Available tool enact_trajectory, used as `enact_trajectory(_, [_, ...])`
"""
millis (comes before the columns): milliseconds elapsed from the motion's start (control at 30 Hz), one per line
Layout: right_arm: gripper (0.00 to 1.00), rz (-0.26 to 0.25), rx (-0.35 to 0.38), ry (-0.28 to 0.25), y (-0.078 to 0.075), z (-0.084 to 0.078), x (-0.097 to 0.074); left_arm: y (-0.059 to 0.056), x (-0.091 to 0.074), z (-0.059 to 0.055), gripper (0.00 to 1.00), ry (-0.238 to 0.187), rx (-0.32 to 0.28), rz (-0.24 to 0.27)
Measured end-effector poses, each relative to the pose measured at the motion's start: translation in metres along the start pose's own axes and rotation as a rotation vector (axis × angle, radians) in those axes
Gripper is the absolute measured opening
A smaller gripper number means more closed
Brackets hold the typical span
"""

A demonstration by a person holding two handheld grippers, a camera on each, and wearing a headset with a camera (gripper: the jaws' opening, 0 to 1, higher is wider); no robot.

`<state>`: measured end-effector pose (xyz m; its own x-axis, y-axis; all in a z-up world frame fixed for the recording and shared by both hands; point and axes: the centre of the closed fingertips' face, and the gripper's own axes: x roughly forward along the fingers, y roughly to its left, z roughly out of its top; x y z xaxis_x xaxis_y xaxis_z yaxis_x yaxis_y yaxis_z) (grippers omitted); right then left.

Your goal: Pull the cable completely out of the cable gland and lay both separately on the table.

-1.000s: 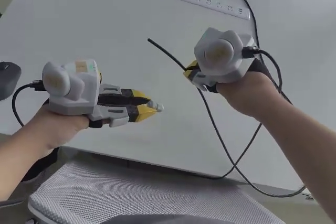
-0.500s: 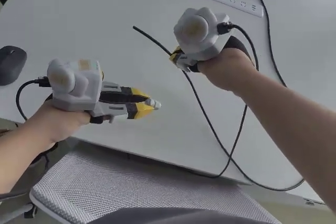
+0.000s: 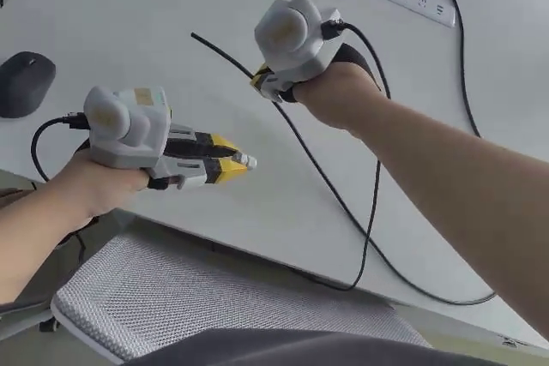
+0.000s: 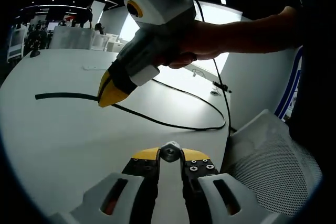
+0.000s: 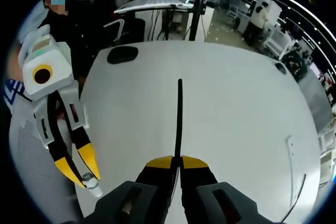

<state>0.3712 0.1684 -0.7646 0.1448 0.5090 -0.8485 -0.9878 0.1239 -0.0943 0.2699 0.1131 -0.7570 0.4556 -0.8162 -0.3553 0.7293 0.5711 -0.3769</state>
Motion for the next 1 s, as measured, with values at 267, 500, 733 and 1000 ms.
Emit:
enact_trajectory(267, [0.0,0.048,-0.047,0.015,0.017,-0.001,0.03,0.014,0.0,-0.015,0.16,0.04,0.014,0.035])
enact_trajectory(500, [0.0,0.052,-0.034,0.027,0.012,-0.009,0.045,0.019,0.0,-0.024,0.16,0.046,0.004,0.044])
enact_trajectory(733, [0.0,0.053,-0.015,0.035,0.01,-0.014,0.053,0.02,0.002,-0.032,0.16,0.065,-0.005,0.05])
enact_trajectory(1000, [0.0,0.062,-0.008,0.036,0.01,-0.015,0.056,0.023,0.002,-0.035,0.16,0.074,-0.01,0.06])
